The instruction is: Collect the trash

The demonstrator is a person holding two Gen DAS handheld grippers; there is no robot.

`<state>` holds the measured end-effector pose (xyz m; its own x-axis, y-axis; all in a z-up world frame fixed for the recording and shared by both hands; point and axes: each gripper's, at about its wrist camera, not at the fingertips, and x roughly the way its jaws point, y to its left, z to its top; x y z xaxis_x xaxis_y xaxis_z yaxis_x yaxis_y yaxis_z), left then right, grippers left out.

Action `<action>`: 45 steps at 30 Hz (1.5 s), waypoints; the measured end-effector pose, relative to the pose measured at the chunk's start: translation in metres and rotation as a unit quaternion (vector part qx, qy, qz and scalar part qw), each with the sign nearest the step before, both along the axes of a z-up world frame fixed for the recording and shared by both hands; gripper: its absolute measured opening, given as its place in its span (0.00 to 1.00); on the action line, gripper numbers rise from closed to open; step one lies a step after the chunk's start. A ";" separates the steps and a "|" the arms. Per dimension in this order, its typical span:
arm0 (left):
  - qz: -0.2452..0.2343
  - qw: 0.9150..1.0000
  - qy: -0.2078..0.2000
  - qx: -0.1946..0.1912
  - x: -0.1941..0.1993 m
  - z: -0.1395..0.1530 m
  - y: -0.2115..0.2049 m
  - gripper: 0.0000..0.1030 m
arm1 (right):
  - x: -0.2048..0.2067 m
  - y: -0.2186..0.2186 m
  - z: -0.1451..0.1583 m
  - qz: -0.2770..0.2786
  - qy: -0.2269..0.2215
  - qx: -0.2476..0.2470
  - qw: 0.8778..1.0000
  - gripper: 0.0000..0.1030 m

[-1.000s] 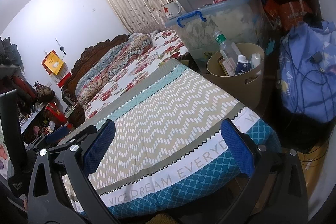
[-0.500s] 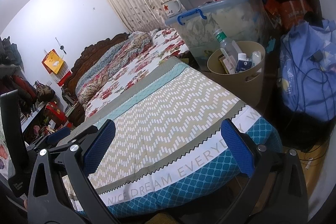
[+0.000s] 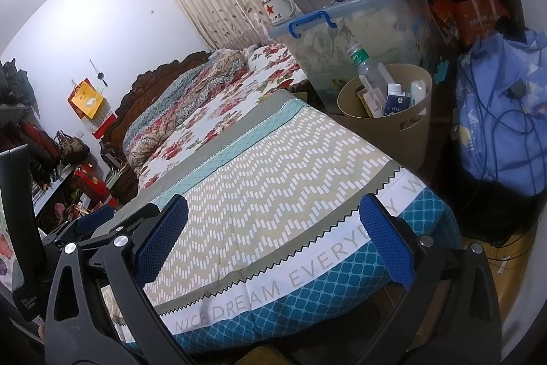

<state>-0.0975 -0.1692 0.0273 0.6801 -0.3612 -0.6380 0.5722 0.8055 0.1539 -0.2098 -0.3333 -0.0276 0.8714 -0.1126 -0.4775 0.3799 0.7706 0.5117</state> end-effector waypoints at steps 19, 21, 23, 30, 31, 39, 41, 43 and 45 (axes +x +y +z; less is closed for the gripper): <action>0.000 1.000 0.001 0.001 0.000 0.000 0.000 0.92 | 0.000 0.001 0.000 0.001 0.001 0.000 1.000 0.96; 0.000 1.000 0.002 0.001 0.001 0.000 0.000 0.92 | 0.001 0.000 0.001 0.000 0.001 -0.001 1.000 0.96; 0.000 1.000 0.003 0.001 0.000 -0.002 0.001 0.92 | 0.001 0.000 0.001 0.001 0.001 0.000 1.000 0.96; 0.000 1.000 0.003 0.001 0.000 -0.003 0.001 0.92 | 0.000 0.002 -0.001 0.001 0.001 0.000 1.000 0.96; 0.000 1.000 0.002 0.002 0.000 -0.003 0.002 0.92 | 0.000 0.002 -0.001 0.001 0.001 0.000 1.000 0.96; -0.004 1.000 -0.008 -0.006 -0.001 -0.003 0.008 0.92 | 0.001 0.002 0.000 0.001 0.002 0.000 1.000 0.96; -0.008 1.000 -0.008 -0.008 -0.001 -0.001 0.007 0.92 | 0.001 0.002 0.000 0.001 0.002 0.000 1.000 0.96; -0.009 1.000 -0.009 -0.006 -0.002 -0.001 0.008 0.92 | 0.001 0.002 0.000 0.001 0.002 -0.001 1.000 0.96; -0.008 1.000 -0.007 -0.008 -0.002 -0.001 0.006 0.92 | 0.001 0.002 0.000 0.001 0.002 0.000 1.000 0.96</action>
